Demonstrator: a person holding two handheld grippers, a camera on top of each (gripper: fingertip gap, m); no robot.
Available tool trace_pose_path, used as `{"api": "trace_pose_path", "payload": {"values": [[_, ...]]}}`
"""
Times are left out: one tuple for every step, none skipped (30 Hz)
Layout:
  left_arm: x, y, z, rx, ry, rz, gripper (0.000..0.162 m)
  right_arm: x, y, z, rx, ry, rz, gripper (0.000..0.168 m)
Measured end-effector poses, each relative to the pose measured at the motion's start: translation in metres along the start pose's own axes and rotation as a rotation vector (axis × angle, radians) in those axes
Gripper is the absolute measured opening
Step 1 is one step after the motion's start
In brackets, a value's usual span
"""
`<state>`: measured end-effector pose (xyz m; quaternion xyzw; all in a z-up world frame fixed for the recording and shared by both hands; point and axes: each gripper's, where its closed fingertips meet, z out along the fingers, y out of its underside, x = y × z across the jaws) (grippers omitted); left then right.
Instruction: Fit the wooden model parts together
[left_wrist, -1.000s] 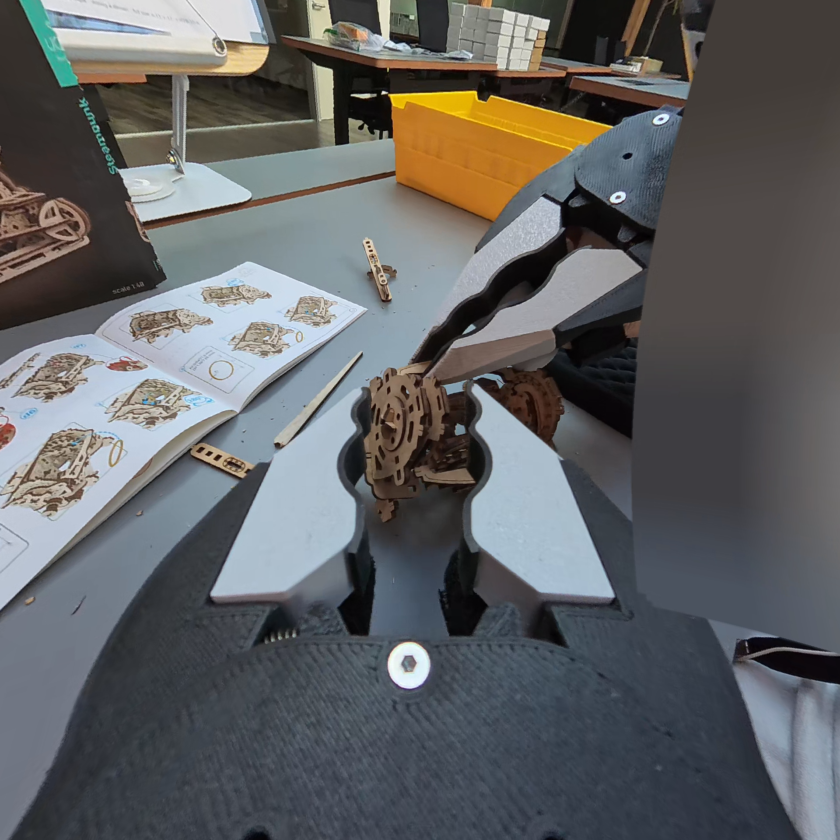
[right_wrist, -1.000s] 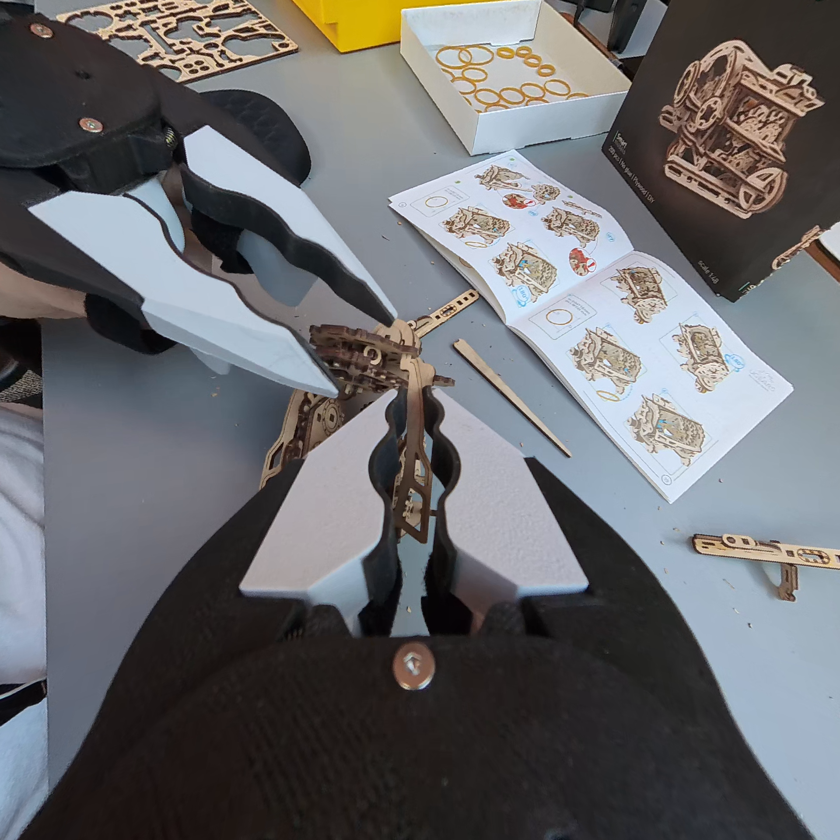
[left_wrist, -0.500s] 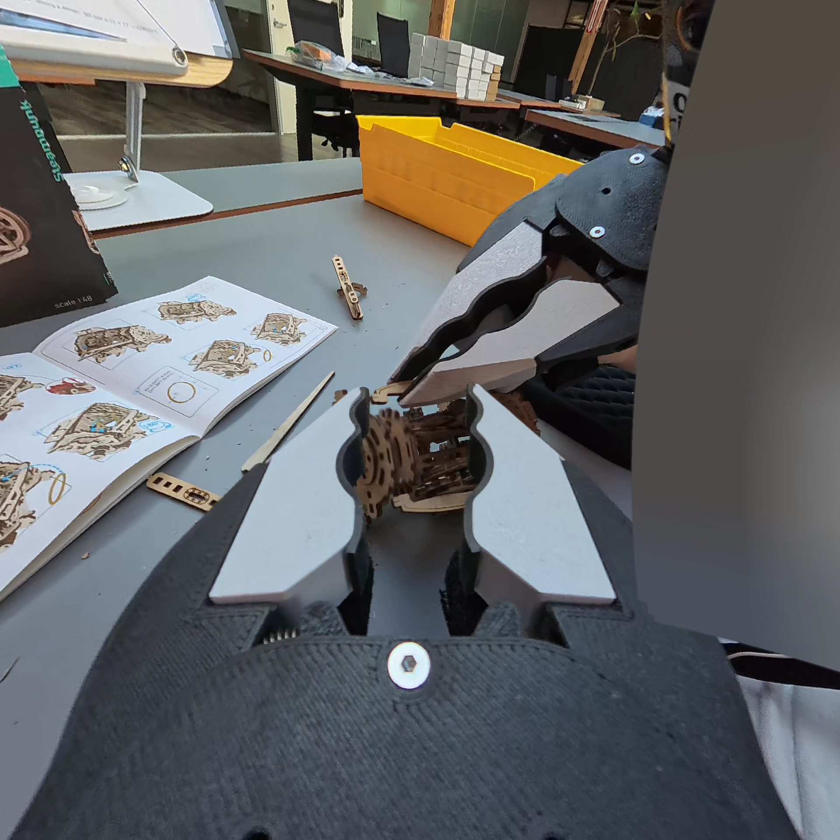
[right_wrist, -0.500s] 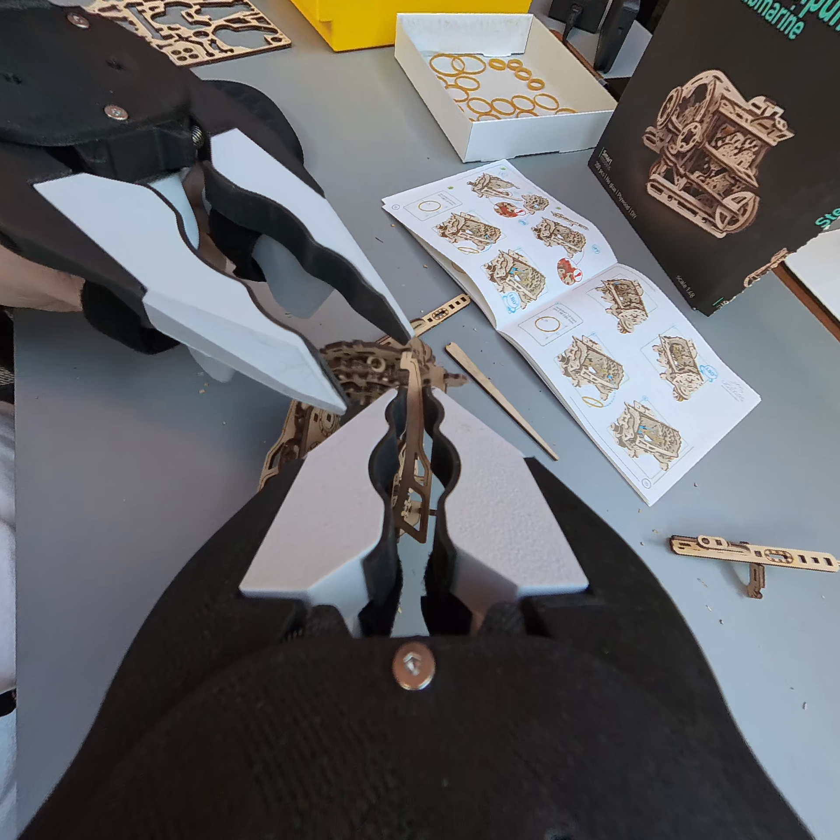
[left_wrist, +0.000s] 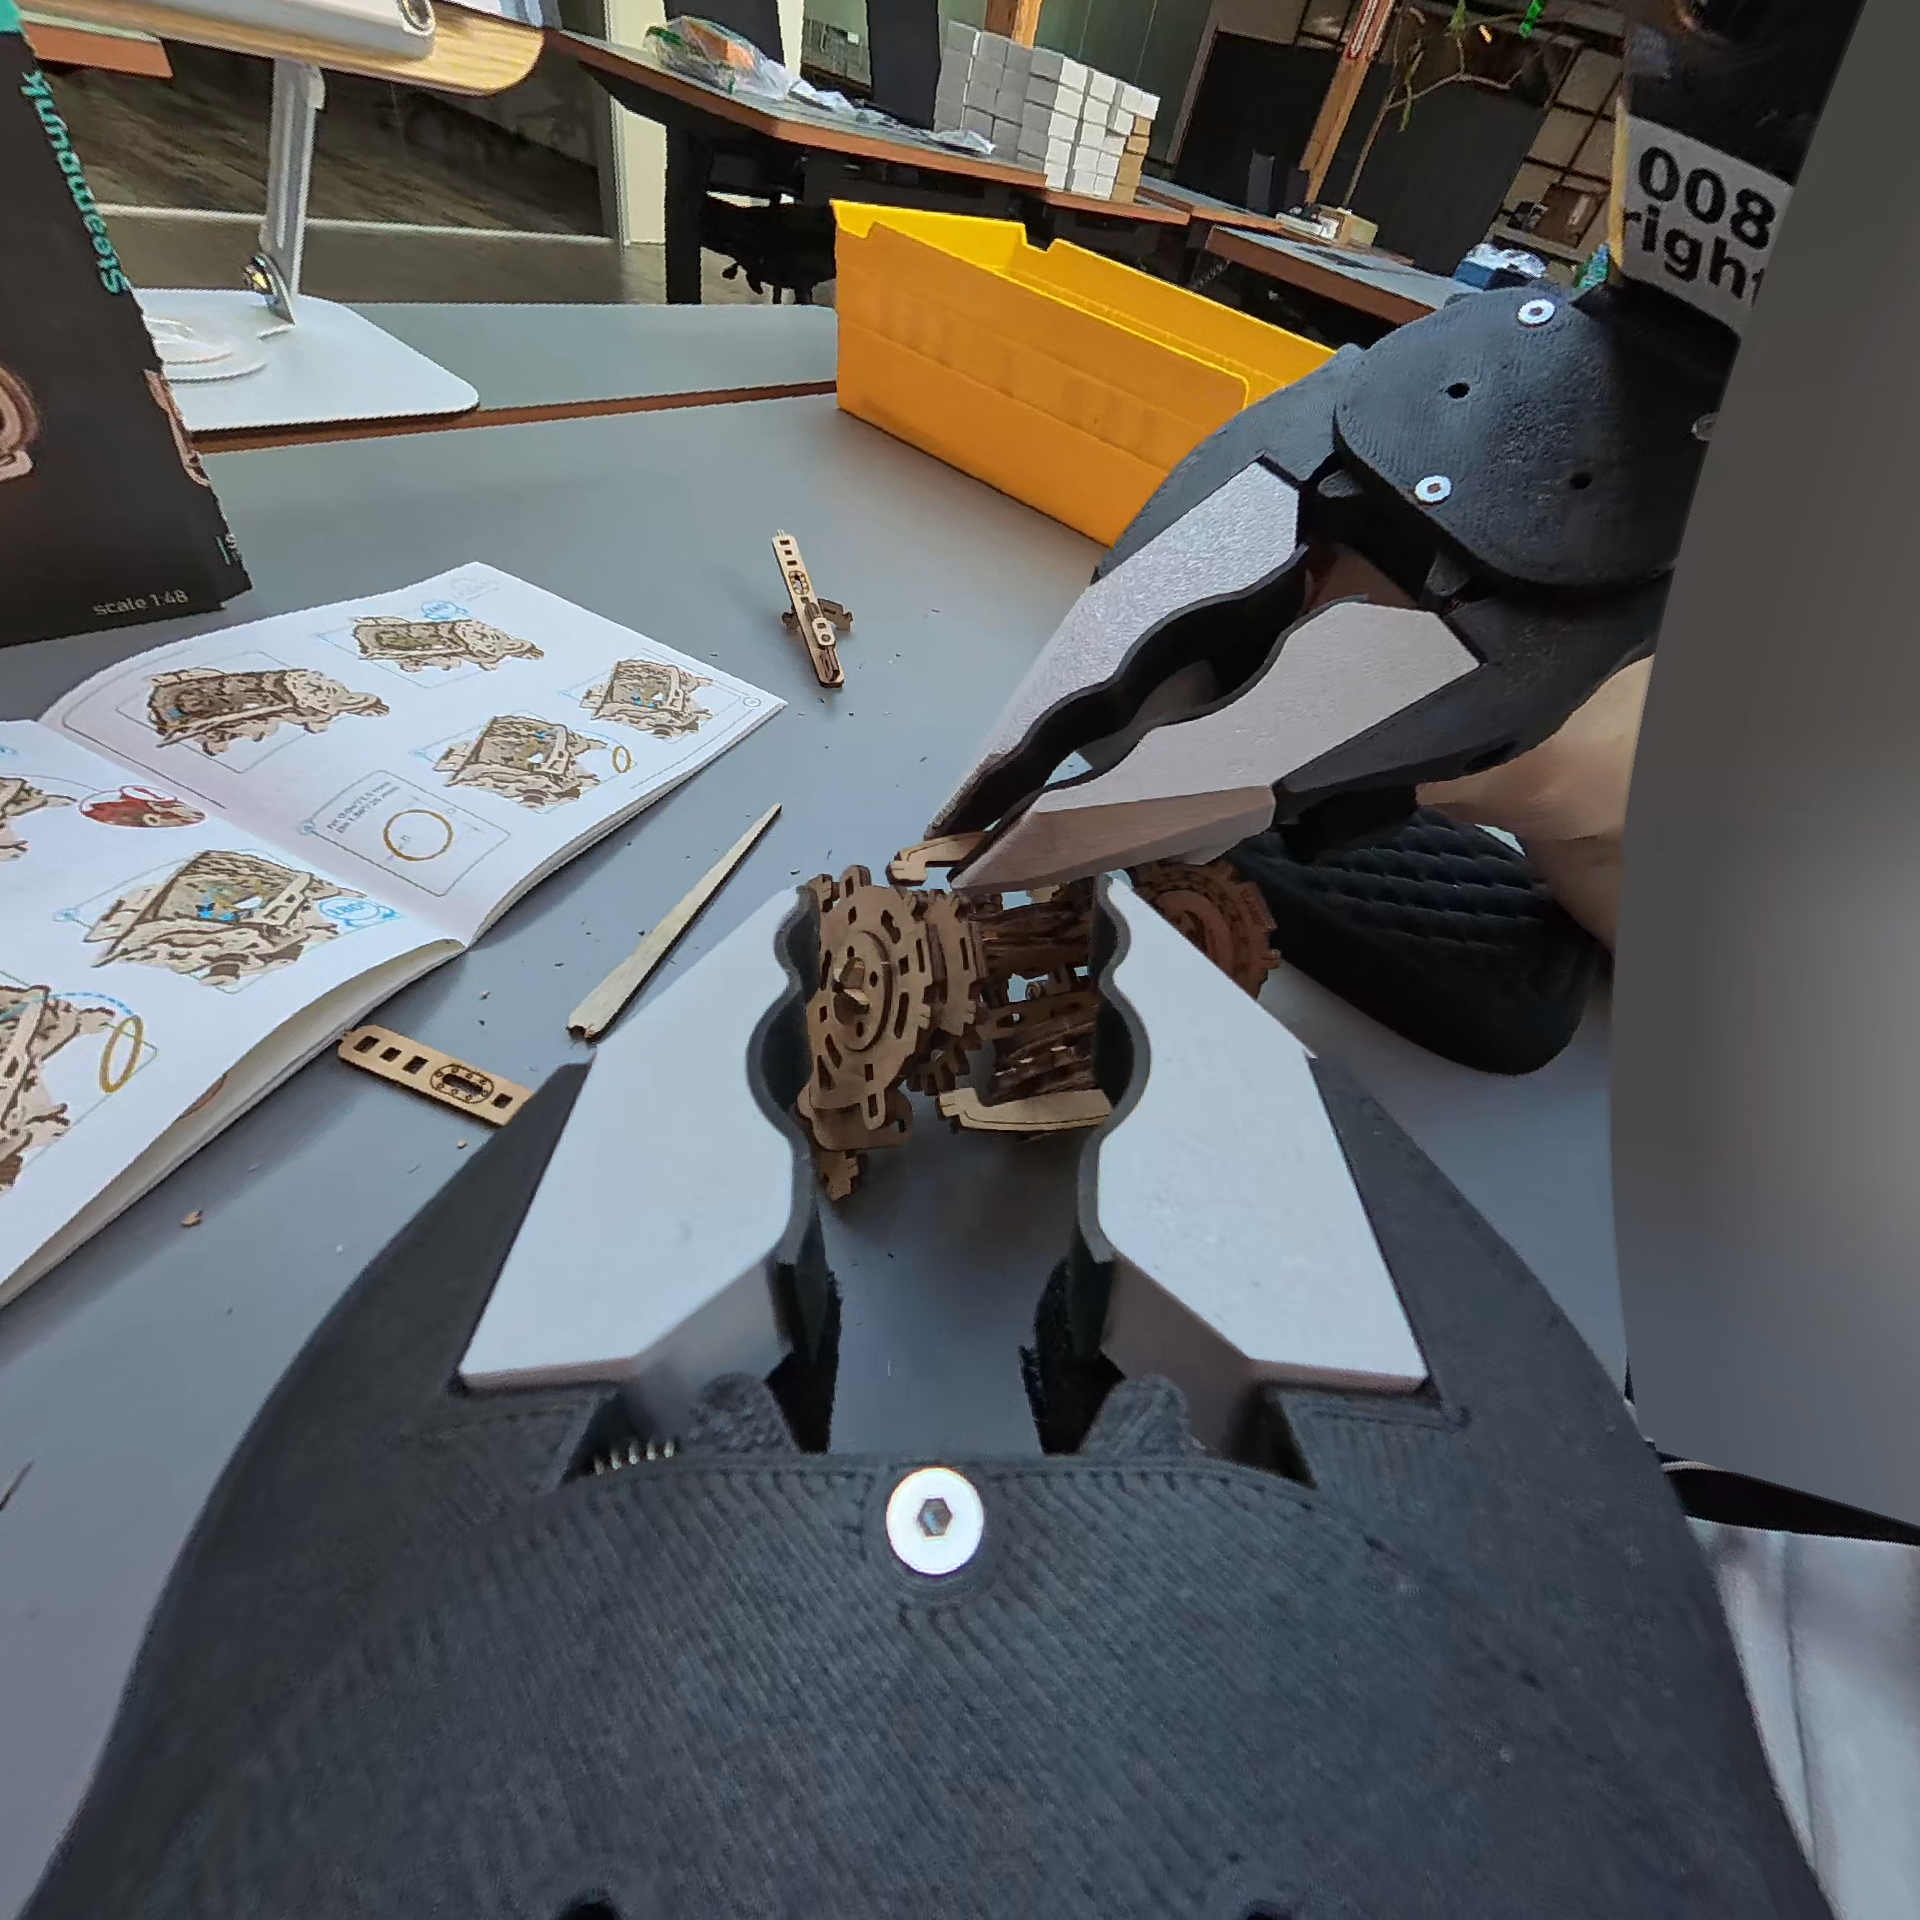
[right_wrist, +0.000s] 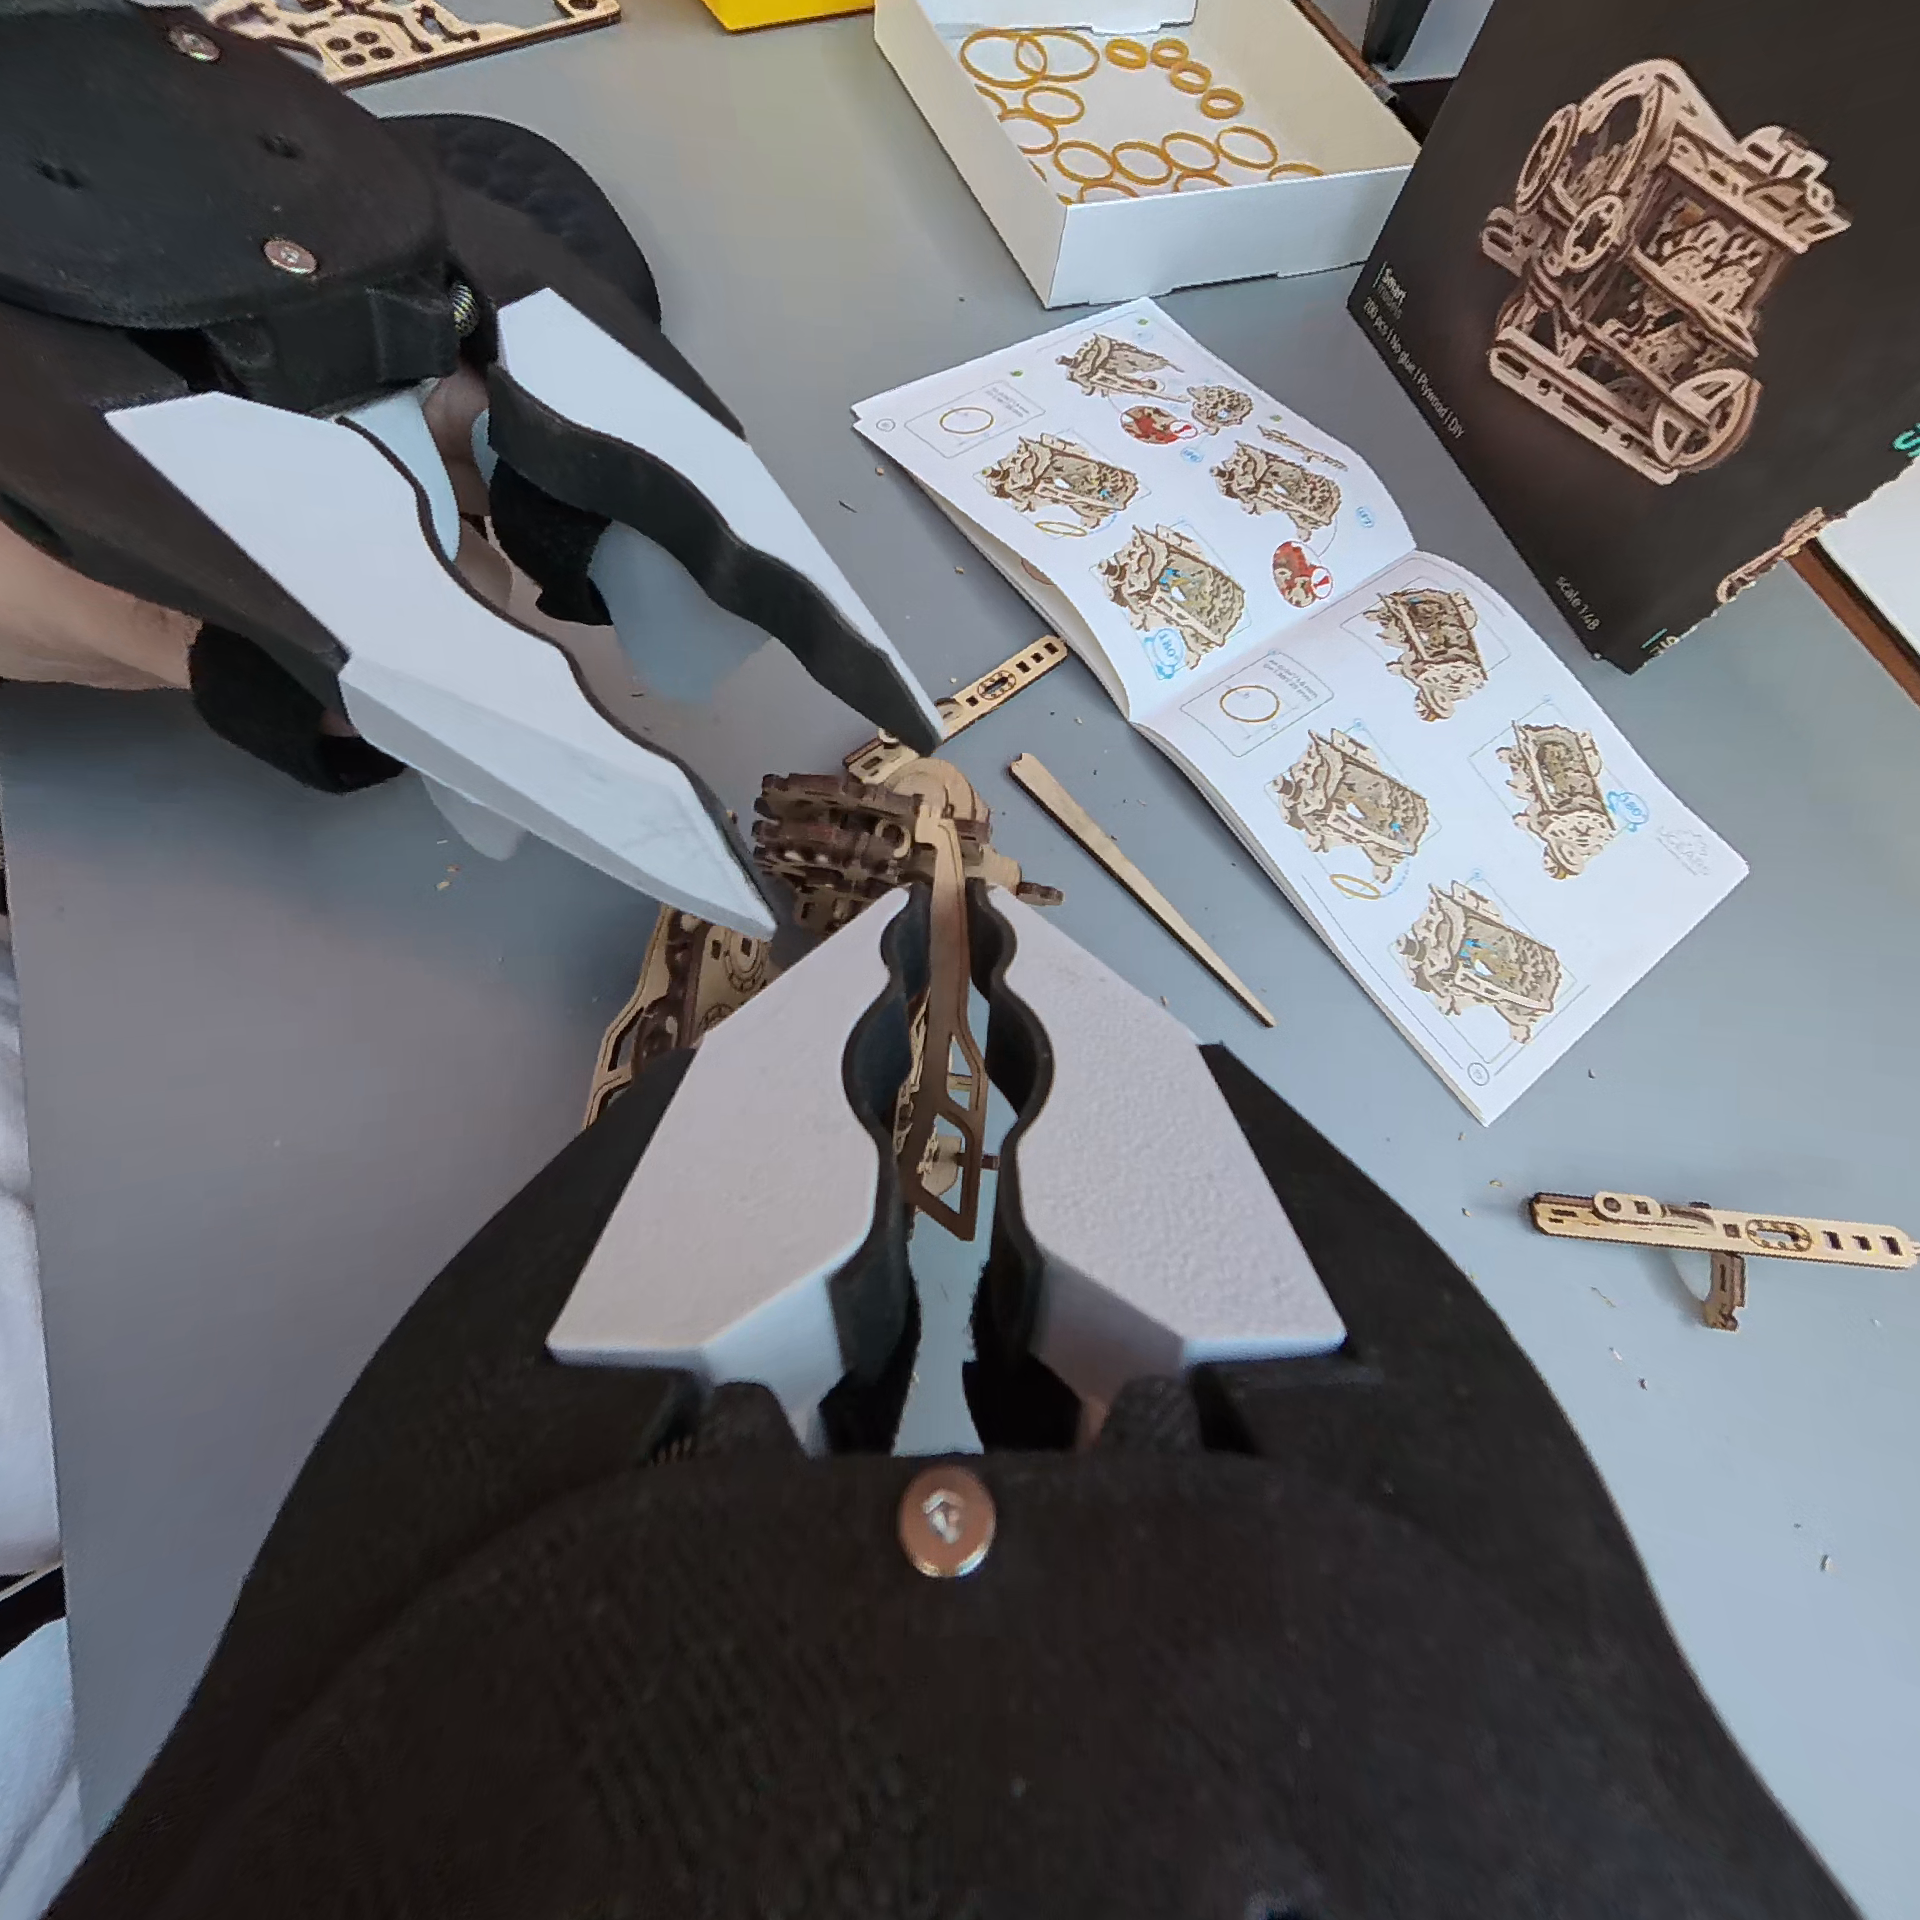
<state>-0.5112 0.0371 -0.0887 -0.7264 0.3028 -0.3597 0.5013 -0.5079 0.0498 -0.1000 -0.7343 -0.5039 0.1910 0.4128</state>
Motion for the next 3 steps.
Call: {"api": "trace_pose_path", "payload": {"values": [[0.0004,0.0002,0.0016,-0.011,0.015,0.006,0.048,-0.0002,0.0000,0.0003,-0.004,-0.001,0.001,0.006],[0.0016,0.0008,0.0034,-0.023,0.036,0.011,0.048,0.0000,0.0002,0.0006,-0.009,0.000,0.004,0.006],[0.0024,0.0022,0.0054,-0.041,0.056,0.015,0.048,0.0001,0.0003,0.0007,-0.010,0.000,0.006,0.006]]}}
